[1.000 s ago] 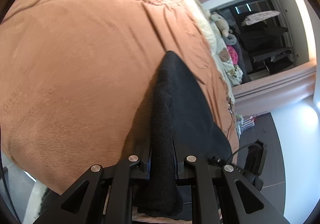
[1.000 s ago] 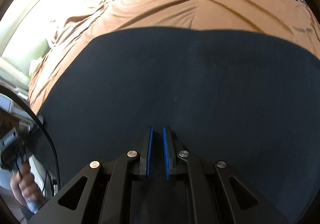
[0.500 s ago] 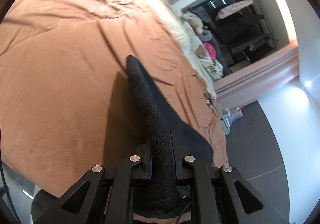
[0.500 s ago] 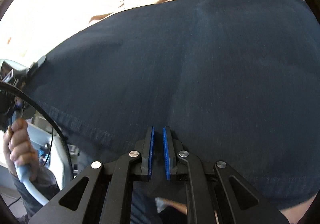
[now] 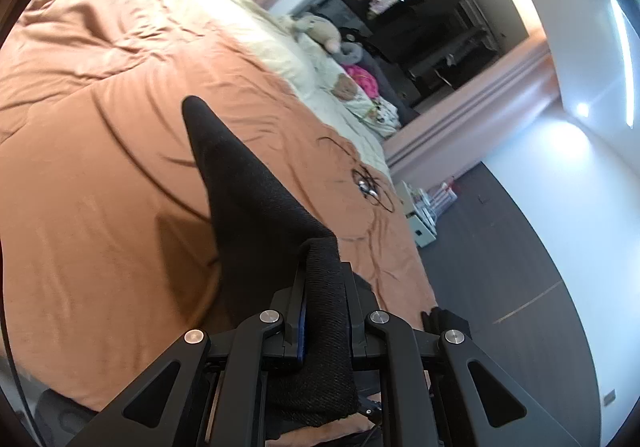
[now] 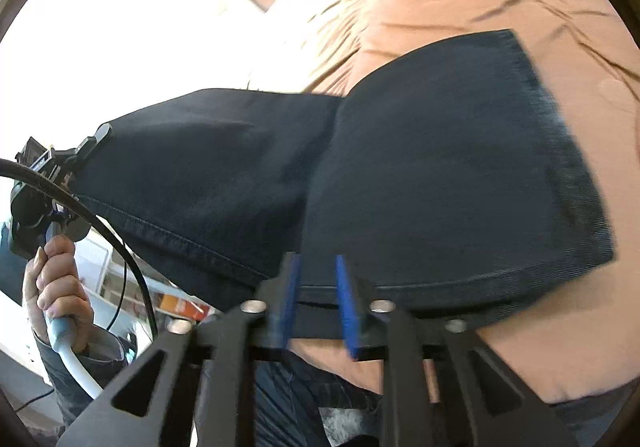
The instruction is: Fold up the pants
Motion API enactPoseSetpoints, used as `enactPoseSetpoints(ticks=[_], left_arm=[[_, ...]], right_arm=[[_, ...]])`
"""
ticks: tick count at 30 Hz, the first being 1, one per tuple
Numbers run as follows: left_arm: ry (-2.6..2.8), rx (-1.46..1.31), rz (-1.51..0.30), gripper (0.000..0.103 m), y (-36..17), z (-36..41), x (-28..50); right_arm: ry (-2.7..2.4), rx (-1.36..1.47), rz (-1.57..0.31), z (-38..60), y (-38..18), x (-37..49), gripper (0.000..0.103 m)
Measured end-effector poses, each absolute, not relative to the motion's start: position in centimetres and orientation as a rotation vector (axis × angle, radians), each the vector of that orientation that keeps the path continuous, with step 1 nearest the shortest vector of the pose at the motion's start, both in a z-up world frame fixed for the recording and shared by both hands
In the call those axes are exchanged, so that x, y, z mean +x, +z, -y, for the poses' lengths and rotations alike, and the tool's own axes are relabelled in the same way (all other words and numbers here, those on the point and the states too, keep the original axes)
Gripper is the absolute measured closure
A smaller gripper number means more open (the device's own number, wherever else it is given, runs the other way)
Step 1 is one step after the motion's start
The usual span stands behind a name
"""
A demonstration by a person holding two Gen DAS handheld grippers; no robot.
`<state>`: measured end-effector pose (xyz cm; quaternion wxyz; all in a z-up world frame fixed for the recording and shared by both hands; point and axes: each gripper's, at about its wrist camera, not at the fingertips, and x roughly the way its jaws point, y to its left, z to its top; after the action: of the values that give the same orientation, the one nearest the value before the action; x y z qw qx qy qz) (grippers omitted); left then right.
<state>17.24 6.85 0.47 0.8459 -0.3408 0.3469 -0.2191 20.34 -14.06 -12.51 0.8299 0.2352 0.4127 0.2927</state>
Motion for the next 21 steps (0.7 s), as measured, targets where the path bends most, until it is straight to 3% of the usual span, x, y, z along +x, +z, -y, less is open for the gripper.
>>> enactPoseSetpoints(ticks=[1,3,21], left_arm=[[-0.472,-0.707,-0.731,0.09,0.9,-6.0,17.5],[-0.485,-0.689,-0.733,0.09,1.5,-4.7,17.7],[-0.585,-0.551,-0.78,0.09,3.2,5.4,19.5]], right_arm=[[0.615,0.514,-0.861,14.5,-12.6,20.0,0.059],[0.611,0.545,-0.827,15.8,-12.8,19.4,0.053],[0.546,0.689,-0.751,27.1,-13.7,15.7,0.053]])
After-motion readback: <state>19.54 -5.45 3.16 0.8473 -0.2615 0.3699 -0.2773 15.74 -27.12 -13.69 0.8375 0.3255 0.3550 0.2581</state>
